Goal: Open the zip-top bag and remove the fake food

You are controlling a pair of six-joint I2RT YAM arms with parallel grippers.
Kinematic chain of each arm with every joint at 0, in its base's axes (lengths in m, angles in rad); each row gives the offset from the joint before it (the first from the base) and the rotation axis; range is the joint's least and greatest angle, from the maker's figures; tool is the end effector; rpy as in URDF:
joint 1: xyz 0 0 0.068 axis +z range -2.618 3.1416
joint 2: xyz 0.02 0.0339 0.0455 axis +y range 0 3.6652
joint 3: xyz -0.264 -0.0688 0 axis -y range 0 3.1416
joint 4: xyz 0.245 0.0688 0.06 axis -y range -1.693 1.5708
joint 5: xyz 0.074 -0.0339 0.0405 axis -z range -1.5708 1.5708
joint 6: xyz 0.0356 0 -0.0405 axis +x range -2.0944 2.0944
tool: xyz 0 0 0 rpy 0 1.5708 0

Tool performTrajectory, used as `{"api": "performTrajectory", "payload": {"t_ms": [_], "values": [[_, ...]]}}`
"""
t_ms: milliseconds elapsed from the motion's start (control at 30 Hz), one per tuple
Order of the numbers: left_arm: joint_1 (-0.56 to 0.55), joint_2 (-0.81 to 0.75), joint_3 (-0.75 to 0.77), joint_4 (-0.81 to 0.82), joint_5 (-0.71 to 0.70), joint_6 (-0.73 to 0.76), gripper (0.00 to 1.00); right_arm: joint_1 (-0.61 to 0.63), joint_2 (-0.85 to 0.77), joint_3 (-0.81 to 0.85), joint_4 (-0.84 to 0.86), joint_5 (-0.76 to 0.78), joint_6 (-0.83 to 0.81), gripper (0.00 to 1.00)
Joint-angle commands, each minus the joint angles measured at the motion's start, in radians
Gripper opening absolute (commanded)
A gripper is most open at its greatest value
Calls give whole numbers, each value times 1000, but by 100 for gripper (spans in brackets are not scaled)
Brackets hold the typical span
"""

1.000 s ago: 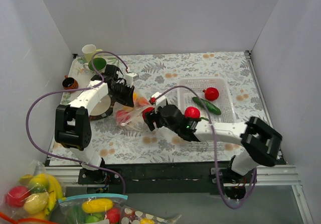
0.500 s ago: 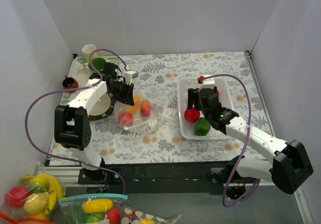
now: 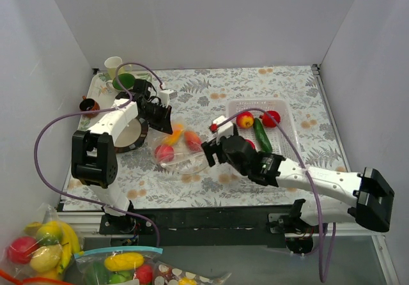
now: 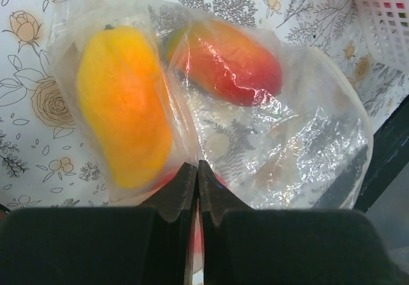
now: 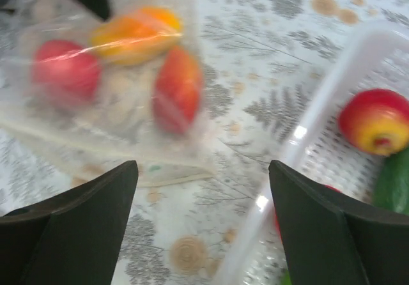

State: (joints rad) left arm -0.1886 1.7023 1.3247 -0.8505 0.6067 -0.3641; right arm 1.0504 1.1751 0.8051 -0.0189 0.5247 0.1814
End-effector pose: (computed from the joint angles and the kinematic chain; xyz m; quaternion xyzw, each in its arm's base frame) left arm 0.3294 -0.0835 0.2434 -0.0317 0.9412 -0.3276 0.0762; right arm 0.1474 0.2213 0.2847 -0.2065 0.7883 0.1351 0.5636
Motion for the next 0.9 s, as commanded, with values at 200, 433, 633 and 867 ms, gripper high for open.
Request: {"api": "performTrajectory", "payload": {"t_ms": [200,433,633,867], "values": [[-3,14,-19,60,-62,-1,0,215,205,-21,235,-20,-10,53],[-5,5,-22,57,-62,5,0,163,397,55,286,-69,-8,46],[-3,-4,-24,47,-53,24,0,67,526,117,342,-69,13,96],[-3,3,-33,36,-32,45,0,33,629,229,421,-23,-46,98]]}}
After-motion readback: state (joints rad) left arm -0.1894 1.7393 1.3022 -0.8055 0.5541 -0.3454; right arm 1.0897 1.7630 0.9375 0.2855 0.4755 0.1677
